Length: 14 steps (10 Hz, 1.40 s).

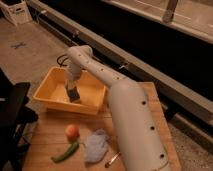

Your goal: Wipe tray with sponge

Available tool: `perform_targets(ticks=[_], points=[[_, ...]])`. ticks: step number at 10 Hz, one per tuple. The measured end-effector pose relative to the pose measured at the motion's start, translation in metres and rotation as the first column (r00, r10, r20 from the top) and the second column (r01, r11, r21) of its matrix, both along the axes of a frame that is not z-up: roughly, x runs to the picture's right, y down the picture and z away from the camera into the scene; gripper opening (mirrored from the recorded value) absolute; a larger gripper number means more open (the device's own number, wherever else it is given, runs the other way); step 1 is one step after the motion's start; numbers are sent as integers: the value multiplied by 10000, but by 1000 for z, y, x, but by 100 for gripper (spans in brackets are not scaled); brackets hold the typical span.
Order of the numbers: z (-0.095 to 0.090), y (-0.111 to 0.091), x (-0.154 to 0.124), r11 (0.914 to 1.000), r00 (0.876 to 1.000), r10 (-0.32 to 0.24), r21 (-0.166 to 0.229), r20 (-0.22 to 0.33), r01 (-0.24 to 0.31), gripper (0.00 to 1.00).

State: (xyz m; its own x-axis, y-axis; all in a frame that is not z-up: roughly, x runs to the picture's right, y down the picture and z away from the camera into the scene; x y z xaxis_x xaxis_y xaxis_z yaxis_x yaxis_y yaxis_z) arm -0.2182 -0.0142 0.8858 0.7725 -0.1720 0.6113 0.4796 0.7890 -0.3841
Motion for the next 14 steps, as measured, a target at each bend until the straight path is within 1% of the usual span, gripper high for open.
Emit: perform_targets(ticks=[1,2,4,5,6,7,8,9,10,11,12,14], points=[[-6,7,4,9999,9999,-49,-118,-91,48,0],[-7,10,15,9998,9996,-35,-191,-279,30,0],[-6,10,40,9998,9960,-66,-185,-895,50,0],[0,3,54,9999,9910,-94,-107,-1338,81,0],[7,-6,59,10000,9873,-45,-35,-1588,40,0],[16,-12,63,10000,9842,-73,-61,-1767,63,0],[27,-22,64,10000,9825,-30,-7,-1862,29,0],[35,-28,65,10000,9814,-53,-9,-1921,52,0],[42,-34,57,10000,9831,-51,73,-1832,65,0],[43,-35,44,9998,9866,-116,116,-1628,137,0],[41,-33,31,9997,9897,-175,163,-1422,200,0],[28,-20,0,9988,9964,-404,240,-739,423,0]])
